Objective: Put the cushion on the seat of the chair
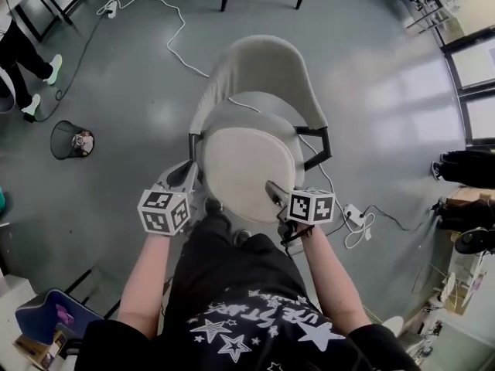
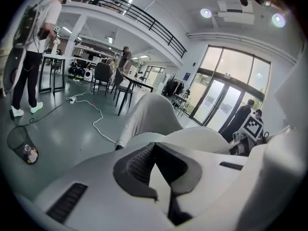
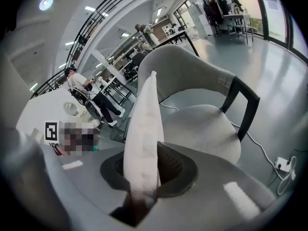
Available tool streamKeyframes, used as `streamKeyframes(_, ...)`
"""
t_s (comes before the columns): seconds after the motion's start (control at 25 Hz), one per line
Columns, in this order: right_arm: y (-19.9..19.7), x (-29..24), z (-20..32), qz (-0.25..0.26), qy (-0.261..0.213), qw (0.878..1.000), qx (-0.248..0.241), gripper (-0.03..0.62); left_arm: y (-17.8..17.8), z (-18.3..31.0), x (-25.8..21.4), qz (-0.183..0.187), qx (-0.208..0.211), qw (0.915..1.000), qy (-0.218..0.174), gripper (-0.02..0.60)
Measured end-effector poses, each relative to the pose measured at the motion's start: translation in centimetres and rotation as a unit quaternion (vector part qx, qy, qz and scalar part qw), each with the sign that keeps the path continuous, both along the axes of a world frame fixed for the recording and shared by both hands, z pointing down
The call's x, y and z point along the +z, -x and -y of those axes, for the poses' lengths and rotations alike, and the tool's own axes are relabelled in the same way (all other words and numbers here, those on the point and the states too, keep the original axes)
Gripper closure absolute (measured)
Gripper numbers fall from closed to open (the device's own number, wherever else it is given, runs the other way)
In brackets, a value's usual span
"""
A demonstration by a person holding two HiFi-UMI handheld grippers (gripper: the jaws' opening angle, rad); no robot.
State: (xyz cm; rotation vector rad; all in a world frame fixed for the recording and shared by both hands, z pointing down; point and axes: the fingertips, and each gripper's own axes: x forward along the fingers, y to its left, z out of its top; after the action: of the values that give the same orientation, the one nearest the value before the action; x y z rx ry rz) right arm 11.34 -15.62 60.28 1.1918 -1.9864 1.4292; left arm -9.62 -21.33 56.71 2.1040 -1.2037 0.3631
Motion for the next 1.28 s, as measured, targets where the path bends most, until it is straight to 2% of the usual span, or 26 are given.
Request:
streamKeyframes(0.2,0.8,1.0,2.1,-0.003,0.014,1.0,-0.027,0.53,0.1,0.9,1.2,0.007,0.015,0.9998,0.011,0.572)
streamKeyframes(0.32,0.3,2.3,3.3,-0.023,0.028,0.999,-0.039,0.53,-0.1,1.3,1.9,0.012,0.013,0.9996,0.02,0.572)
streamKeyframes(0.76,-4.9,7.7,6.4,-0.065,0.052,0.994,-0.073,0.53,-3.3,2.0,3.5,0.067,-0.008,0.997,0.039,0.572)
streamKeyframes(1.28,-9.7,17.4,8.4,-0.095,0.065,0.987,-0.114,0.514,-7.4,1.9,9.4,0.097,-0.055,0.9906,0.079,0.572)
